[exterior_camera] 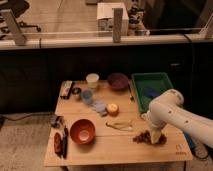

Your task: Place grapes in red bowl

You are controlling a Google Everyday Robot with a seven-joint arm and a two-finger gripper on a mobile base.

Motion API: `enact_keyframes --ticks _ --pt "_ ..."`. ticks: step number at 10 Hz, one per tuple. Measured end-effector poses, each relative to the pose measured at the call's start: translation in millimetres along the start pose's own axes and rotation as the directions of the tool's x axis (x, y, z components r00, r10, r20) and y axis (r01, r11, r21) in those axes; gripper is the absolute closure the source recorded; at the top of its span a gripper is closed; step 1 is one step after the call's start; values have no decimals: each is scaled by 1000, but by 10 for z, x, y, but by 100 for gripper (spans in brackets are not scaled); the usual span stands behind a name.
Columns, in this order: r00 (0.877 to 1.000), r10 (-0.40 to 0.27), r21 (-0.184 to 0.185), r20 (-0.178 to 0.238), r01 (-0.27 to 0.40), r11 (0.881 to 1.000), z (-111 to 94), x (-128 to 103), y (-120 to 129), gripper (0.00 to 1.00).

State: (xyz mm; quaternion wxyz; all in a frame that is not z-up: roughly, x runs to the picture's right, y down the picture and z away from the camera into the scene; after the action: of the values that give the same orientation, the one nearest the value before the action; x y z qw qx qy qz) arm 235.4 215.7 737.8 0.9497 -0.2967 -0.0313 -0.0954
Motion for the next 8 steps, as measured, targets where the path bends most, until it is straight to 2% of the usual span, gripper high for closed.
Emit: enact_keyframes --ticks 2,5,8 --pt "1000 -19 -5 3 19 1000 65 -13 17 20" --pt "999 -51 -15 9 51 999 300 -35 40 20" --pt "996 -84 -24 21 84 996 431 -40 67 20"
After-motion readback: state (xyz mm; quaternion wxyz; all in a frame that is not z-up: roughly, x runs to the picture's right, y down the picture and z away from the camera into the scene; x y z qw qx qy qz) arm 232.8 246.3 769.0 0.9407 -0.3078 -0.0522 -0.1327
